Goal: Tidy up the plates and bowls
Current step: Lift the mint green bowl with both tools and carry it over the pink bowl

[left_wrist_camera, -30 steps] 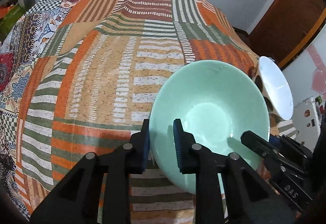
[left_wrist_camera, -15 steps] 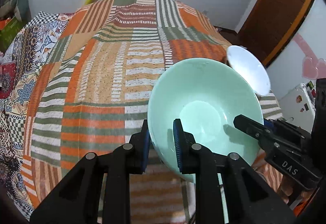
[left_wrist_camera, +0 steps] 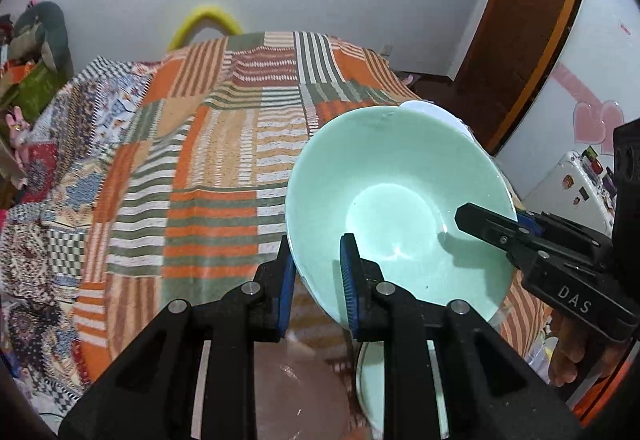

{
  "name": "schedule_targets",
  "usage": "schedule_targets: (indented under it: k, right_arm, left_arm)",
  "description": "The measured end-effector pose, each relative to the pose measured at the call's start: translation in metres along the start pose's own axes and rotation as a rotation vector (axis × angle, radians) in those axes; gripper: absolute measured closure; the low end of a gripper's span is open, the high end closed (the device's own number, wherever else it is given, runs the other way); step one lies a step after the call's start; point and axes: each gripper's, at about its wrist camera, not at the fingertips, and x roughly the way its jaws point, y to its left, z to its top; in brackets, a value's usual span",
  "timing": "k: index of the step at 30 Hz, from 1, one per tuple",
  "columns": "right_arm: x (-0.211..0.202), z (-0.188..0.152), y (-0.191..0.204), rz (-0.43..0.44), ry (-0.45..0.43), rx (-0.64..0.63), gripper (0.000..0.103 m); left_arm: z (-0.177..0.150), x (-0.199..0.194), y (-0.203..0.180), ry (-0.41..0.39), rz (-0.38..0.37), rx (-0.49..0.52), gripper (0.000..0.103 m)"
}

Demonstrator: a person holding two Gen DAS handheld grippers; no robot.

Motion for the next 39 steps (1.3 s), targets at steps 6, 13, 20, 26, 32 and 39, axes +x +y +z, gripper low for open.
schedule_targets:
  k: [6,13,20,26,32,39]
  right_arm:
    - [-0.014,-0.011,0.017,0.033,-0.018,-0.017,0.082]
    - [-0.023,-0.025,0.038,0.068,-0.022,-0.04,0.082]
    - [-0.024,-0.038,0.057,0.101,-0.007,-0.065,0.082]
    - [-0.014,-0.049,0.074,0.131,0.021,-0.077,0.082]
    - [0.003,-0.061,0.091,0.158,0.066,-0.093,0.082]
    - [0.02,-0.074,0.102,0.171,0.119,-0.102,0.082]
  left_arm:
    - [-0.017,-0.034,0.006,-0.015,0.024,-0.009,0.082]
    - [-0.039,-0.06,0.016,-0.026,0.051,-0.026,0.082]
    - [-0.06,-0.076,0.03,-0.033,0.078,-0.048,0.082]
    - [-0.077,-0.08,0.049,-0.017,0.107,-0.076,0.082]
    - [-0.095,-0.074,0.069,0.021,0.132,-0.107,0.082]
    - [-0.114,-0.061,0.084,0.071,0.149,-0.128,0.082]
